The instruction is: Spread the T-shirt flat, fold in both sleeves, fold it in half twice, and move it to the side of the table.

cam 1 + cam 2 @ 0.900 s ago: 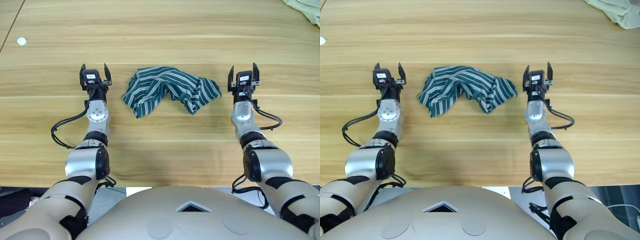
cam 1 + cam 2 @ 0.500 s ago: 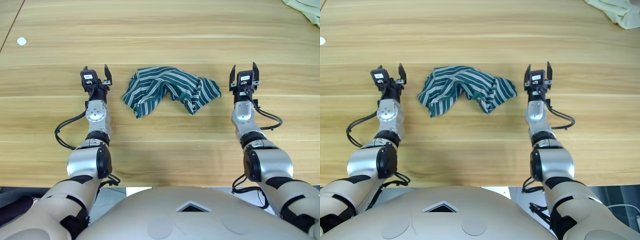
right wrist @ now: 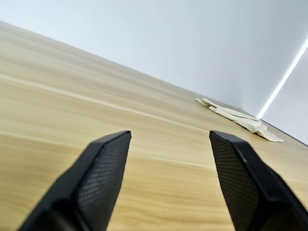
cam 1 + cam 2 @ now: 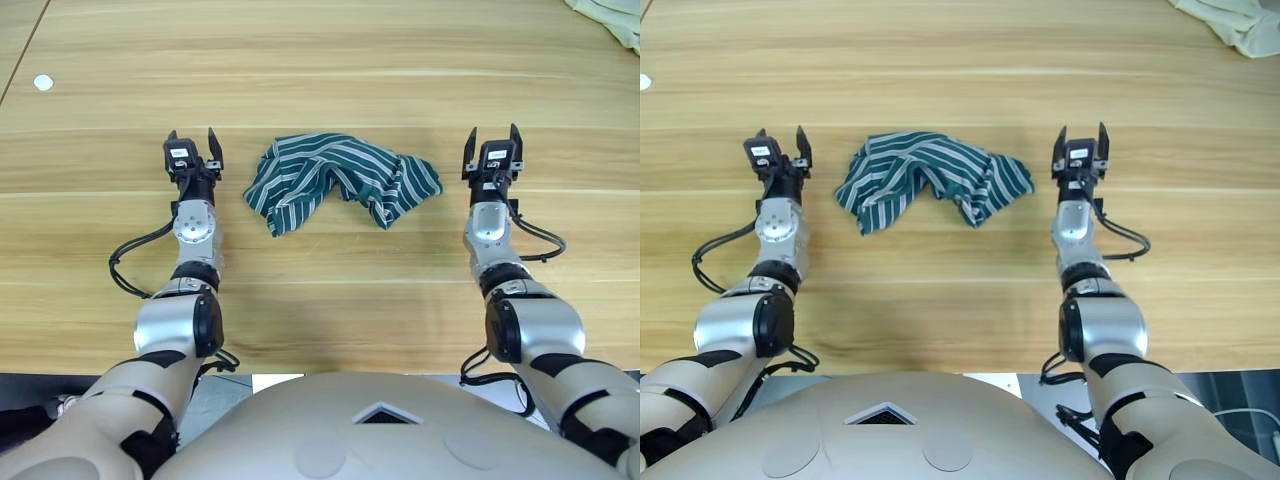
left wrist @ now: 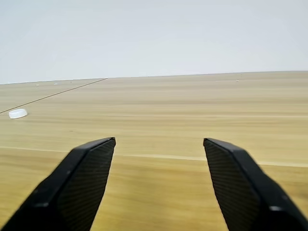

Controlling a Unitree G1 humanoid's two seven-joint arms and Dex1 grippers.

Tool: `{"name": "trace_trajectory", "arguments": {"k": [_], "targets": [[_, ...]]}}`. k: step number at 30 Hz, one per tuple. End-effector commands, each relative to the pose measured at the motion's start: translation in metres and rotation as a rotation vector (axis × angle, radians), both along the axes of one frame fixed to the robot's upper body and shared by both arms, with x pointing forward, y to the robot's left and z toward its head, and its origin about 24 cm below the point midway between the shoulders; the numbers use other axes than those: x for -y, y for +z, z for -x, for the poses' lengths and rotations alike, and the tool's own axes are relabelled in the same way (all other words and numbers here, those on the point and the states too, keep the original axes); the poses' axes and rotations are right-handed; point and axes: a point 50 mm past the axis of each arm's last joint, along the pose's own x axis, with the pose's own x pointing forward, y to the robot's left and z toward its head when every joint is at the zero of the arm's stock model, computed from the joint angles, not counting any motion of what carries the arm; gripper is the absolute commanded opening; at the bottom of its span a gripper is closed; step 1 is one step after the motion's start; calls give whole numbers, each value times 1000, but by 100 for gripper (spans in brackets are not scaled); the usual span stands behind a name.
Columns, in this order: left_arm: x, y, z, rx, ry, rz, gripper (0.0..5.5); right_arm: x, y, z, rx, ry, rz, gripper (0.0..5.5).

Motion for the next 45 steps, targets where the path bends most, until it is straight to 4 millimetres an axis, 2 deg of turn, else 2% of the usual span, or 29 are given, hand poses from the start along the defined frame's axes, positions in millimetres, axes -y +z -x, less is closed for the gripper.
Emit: {"name": "trace_trajectory", "arguments": {"k": [1, 7, 12, 17, 24, 30, 34, 37, 39, 42, 45], "targets": [[-2, 8, -6, 18, 21, -3, 342, -4, 5, -6, 11, 26, -11, 302], [-2, 6, -7, 10, 25, 16, 342, -1, 10, -4, 65, -3, -53, 302], [-4, 10, -4, 63, 69, -4, 342, 3, 5, -4, 24, -5, -130, 302], [7, 2, -4, 10, -44, 31, 342, 8, 1, -4, -11, -7, -239, 302], [6, 1, -6, -3, -70, 106, 342, 2, 0, -4, -26, 41, -220, 302], [14, 18, -5, 210, -274, 340, 342, -20, 8, 3, 86, 252, -154, 302], [8, 33, 4, 374, -401, 498, 342, -20, 27, 11, 240, 341, -207, 302], [19, 46, 29, 477, -634, 515, 342, -33, 29, 30, 268, 513, -225, 302], [38, 48, 58, 470, -852, 378, 342, -51, 22, 52, 221, 711, -126, 302], [55, 40, 90, 368, -1056, 231, 342, -70, 11, 85, 112, 969, -7, 302], [63, 25, 113, 218, -1165, 90, 342, -81, 4, 113, 25, 1145, 60, 302]]}}
